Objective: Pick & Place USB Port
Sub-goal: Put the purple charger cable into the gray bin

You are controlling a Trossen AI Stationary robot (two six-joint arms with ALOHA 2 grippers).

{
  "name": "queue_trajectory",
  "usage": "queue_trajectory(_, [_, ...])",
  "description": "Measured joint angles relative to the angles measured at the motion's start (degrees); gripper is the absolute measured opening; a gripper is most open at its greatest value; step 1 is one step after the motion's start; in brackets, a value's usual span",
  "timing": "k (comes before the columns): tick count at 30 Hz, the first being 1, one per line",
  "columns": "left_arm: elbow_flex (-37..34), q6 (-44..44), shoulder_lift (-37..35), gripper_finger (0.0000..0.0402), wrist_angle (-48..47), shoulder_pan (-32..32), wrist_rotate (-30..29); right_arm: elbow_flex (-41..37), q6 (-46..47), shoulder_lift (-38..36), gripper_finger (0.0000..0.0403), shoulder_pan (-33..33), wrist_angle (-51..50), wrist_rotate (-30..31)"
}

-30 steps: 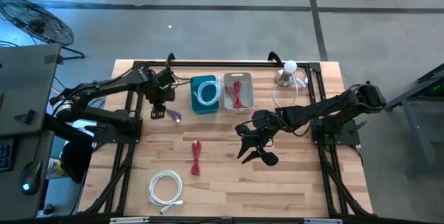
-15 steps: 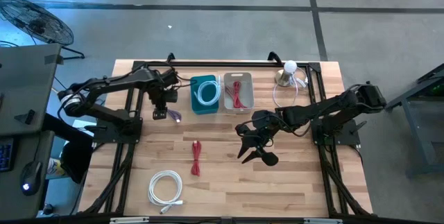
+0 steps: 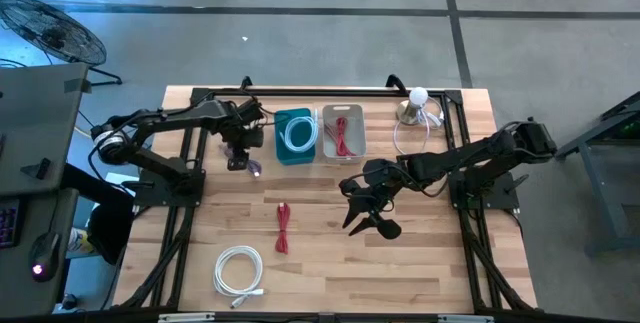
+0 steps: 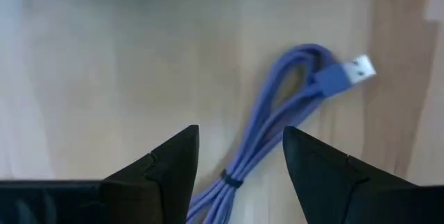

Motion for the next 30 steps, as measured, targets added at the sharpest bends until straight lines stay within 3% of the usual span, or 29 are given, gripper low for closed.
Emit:
queue_trajectory(9, [0.00, 10.03, 0.00, 0.0207, -0.81, -3.78, 2.68, 0.00, 1.22, 0.00, 0.0110, 0.00, -0.35, -0.02])
queue_trajectory(30, [0.04, 16.89, 0.00, 0.0207, -2.08, -3.90, 2.87, 0.00, 1.44, 2.69, 0.0110, 0.00, 0.02, -0.66])
